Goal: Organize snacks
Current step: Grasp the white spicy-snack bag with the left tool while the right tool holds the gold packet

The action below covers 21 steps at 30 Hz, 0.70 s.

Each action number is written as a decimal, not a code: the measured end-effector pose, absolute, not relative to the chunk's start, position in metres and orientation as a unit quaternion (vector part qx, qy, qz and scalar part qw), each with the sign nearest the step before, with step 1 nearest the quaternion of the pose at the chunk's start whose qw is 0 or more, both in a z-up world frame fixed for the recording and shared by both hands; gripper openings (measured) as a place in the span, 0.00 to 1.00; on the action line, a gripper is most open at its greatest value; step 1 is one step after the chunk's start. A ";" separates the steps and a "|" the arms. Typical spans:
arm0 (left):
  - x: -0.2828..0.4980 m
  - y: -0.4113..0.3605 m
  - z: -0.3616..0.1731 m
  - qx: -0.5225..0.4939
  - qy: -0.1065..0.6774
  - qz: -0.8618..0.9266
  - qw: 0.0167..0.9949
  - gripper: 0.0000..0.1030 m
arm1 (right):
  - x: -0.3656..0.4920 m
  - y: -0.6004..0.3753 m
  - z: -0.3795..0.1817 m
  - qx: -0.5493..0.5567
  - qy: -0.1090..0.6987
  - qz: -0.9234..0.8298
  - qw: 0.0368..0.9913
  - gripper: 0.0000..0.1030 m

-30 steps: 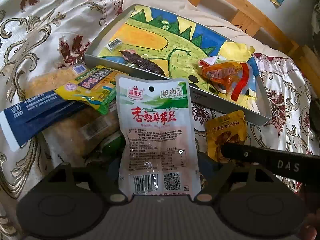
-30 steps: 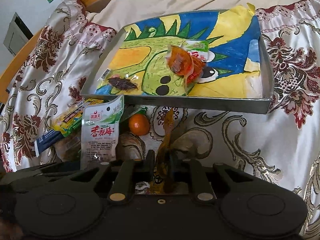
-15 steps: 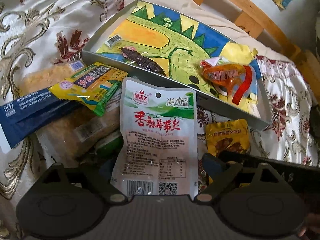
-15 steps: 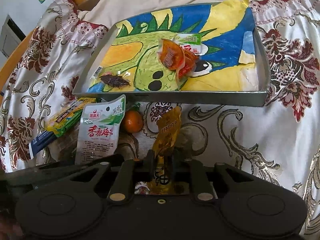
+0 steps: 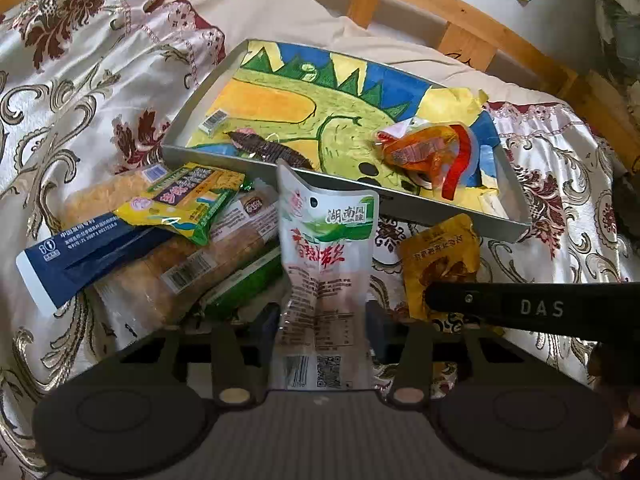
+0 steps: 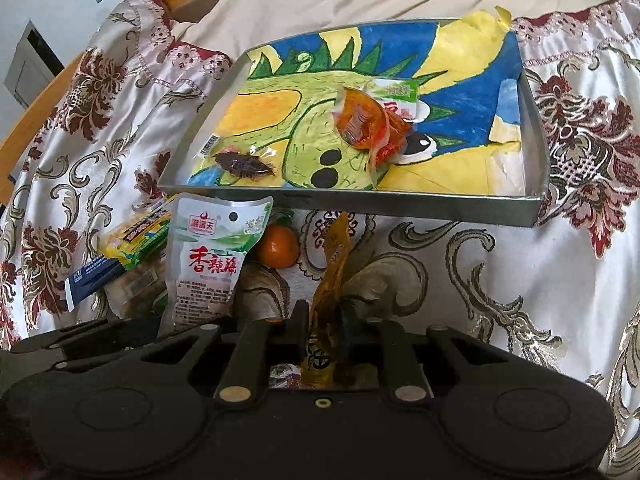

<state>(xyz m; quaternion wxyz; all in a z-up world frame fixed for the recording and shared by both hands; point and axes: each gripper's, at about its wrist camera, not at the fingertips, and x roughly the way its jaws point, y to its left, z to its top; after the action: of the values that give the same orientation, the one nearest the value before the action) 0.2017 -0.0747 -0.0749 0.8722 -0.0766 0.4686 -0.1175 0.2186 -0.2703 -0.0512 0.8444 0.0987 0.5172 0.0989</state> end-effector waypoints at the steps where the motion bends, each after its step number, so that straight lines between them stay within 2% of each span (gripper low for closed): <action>1: 0.201 -0.075 -0.074 -0.076 0.467 -0.118 0.873 0.42 | 0.218 -0.270 -0.051 0.097 0.515 0.099 0.846 0.16; 3: 0.200 -0.073 -0.073 -0.079 0.465 -0.119 0.873 0.38 | 0.217 -0.269 -0.049 0.092 0.511 0.102 0.849 0.16; 8: 0.201 -0.069 -0.073 -0.097 0.467 -0.119 0.871 0.34 | 0.215 -0.268 -0.047 0.090 0.502 0.104 0.854 0.16; 19: 0.201 -0.068 -0.075 -0.106 0.465 -0.118 0.871 0.34 | 0.215 -0.268 -0.048 0.093 0.502 0.104 0.853 0.16; 21: 0.201 -0.067 -0.074 -0.112 0.465 -0.118 0.870 0.31 | 0.215 -0.268 -0.048 0.094 0.501 0.105 0.854 0.16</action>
<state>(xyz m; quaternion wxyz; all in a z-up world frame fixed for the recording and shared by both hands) 0.2015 -0.0669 -0.0744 0.8703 -0.1118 0.4649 -0.1181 0.2149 -0.2680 -0.0475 0.8540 0.0938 0.5009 0.1046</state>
